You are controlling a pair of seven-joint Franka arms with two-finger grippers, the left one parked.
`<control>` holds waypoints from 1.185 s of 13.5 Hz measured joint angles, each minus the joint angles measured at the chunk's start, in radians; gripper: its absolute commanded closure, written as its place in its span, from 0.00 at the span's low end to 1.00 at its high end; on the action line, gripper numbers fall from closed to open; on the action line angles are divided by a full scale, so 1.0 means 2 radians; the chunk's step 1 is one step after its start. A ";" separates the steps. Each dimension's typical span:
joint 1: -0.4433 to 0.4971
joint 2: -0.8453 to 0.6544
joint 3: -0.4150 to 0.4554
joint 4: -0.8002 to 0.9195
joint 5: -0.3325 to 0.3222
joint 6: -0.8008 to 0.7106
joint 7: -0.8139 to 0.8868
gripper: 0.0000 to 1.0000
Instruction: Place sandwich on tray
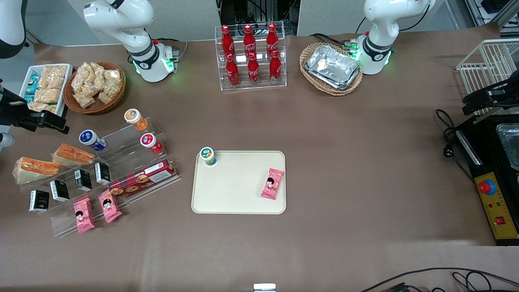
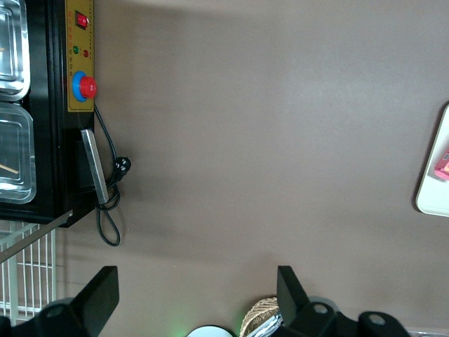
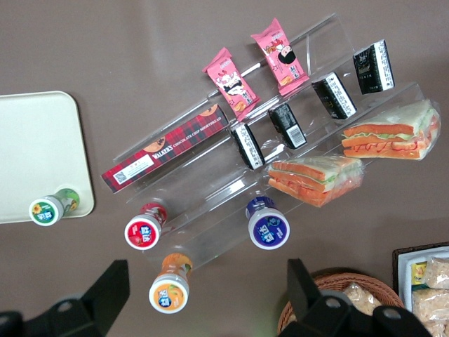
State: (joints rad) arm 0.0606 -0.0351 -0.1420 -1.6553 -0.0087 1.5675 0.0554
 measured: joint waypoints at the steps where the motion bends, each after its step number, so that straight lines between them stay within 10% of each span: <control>1: 0.000 0.000 0.000 0.000 0.000 -0.001 0.000 0.00; 16: -0.016 0.000 -0.017 0.010 0.008 -0.001 0.123 0.00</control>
State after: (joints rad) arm 0.0276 -0.0349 -0.1753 -1.6353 0.0073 1.5661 0.3021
